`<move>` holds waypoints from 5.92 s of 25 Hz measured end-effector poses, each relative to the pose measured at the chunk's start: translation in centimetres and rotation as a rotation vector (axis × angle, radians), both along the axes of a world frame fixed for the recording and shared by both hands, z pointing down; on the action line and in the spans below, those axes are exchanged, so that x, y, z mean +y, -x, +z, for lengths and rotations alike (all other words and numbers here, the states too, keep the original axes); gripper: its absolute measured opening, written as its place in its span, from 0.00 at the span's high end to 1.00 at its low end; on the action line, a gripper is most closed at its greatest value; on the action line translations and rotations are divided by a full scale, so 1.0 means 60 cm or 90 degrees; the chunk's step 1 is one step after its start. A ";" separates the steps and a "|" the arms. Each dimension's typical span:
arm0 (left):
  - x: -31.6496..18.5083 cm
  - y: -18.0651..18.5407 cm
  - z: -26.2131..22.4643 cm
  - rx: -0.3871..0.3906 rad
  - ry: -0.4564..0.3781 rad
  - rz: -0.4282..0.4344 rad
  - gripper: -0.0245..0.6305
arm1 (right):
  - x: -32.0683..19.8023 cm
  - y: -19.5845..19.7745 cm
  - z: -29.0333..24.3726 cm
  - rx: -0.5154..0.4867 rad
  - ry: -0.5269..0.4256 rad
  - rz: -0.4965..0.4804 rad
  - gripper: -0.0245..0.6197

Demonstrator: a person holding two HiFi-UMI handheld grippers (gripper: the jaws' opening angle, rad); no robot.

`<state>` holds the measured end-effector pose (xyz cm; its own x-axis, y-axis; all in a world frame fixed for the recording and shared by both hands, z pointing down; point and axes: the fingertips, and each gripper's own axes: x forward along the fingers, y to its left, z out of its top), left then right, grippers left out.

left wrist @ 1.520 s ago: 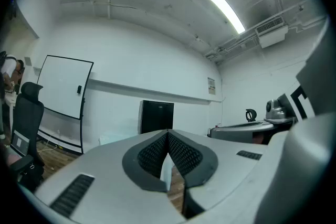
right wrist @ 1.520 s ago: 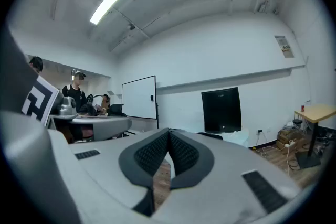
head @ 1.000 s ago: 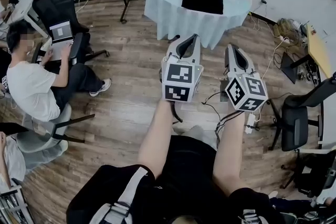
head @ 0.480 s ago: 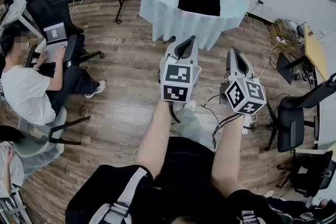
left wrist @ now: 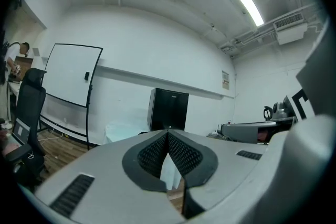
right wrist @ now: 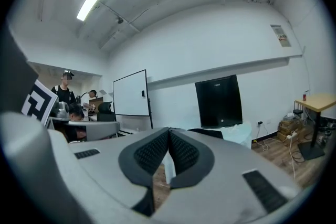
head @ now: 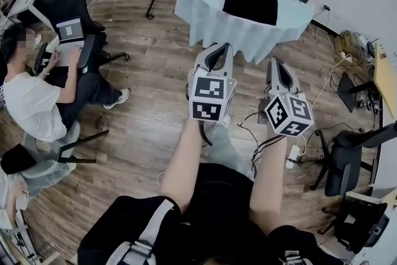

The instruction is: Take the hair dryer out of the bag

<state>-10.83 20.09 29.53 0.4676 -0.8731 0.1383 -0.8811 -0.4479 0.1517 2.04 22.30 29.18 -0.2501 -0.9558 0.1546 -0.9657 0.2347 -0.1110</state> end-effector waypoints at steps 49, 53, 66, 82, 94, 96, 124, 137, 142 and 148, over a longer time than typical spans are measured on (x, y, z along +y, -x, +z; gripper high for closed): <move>-0.421 -0.307 0.042 -0.180 -0.012 0.067 0.94 | -0.384 -0.370 0.014 -0.123 -0.017 0.104 0.95; -0.456 -0.314 0.070 -0.179 0.012 0.083 0.94 | -0.423 -0.350 0.031 -0.114 0.000 0.085 0.95; -0.562 -0.369 0.233 -0.215 0.173 0.178 0.68 | -0.547 -0.365 0.156 -0.144 0.109 0.111 0.95; -0.654 -0.413 0.366 -0.182 0.338 0.161 0.54 | -0.627 -0.378 0.257 -0.149 0.204 0.146 0.95; -0.688 -0.437 0.446 -0.230 0.442 0.102 0.59 | -0.642 -0.413 0.302 -0.159 0.246 0.185 0.95; -0.693 -0.436 0.448 -0.235 0.441 0.097 0.62 | -0.646 -0.413 0.305 -0.159 0.249 0.184 0.95; -0.726 -0.364 0.349 -0.214 0.362 0.086 0.92 | -0.693 -0.337 0.371 -0.099 0.343 0.111 0.95; -0.763 -0.283 0.334 -0.194 0.353 0.051 0.92 | -0.757 -0.295 0.411 -0.080 0.380 0.041 0.77; -0.768 -0.275 0.338 -0.190 0.358 0.073 0.92 | -0.778 -0.298 0.431 -0.102 0.402 0.050 0.74; -0.765 -0.271 0.334 -0.183 0.337 0.151 0.84 | -0.789 -0.296 0.443 -0.155 0.425 0.063 0.75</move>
<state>5.42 -25.79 49.59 0.5194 -0.5303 0.6700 -0.8059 -0.5647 0.1777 19.82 -25.03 55.75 -0.2697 -0.6966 0.6649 -0.9083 -0.0454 -0.4159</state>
